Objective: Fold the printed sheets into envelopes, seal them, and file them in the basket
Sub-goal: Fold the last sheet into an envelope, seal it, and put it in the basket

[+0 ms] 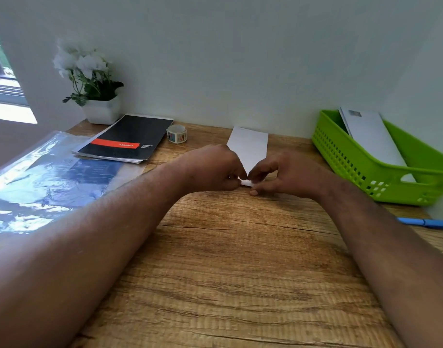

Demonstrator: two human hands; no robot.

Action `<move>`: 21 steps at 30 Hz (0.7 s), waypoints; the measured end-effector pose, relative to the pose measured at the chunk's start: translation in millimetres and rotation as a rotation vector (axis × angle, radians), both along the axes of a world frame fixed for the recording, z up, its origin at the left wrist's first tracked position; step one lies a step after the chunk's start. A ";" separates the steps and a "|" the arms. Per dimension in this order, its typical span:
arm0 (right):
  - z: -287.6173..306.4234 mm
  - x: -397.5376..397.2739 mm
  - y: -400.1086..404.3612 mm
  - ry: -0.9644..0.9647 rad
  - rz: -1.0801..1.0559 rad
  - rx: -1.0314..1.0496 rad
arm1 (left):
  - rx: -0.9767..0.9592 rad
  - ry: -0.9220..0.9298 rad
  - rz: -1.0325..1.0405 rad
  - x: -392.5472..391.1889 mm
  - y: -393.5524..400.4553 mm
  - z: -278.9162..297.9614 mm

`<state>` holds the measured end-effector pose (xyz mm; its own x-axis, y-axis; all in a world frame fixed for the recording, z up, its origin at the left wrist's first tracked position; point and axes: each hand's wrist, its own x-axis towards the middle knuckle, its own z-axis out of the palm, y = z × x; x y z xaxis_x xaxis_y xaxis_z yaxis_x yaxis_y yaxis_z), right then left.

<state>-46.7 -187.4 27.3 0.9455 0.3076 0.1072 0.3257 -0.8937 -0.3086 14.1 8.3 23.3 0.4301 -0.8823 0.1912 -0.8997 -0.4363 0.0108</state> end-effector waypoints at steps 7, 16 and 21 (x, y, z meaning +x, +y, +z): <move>-14.2 5.3 -1.3 -0.442 0.042 0.038 | -0.129 -0.065 0.036 0.3 -1.6 -3.7; -11.6 7.5 4.5 -0.889 -0.184 0.286 | -1.348 0.686 0.206 11.6 26.2 12.6; -14.2 8.6 3.2 -0.732 -0.146 -0.012 | -1.238 1.199 0.530 33.9 69.8 10.4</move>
<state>-38.1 -184.2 13.1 0.6647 0.1897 0.7226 0.3219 -0.9455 -0.0479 48.0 78.1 33.7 0.9746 -0.2219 -0.0316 0.0596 0.1205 0.9909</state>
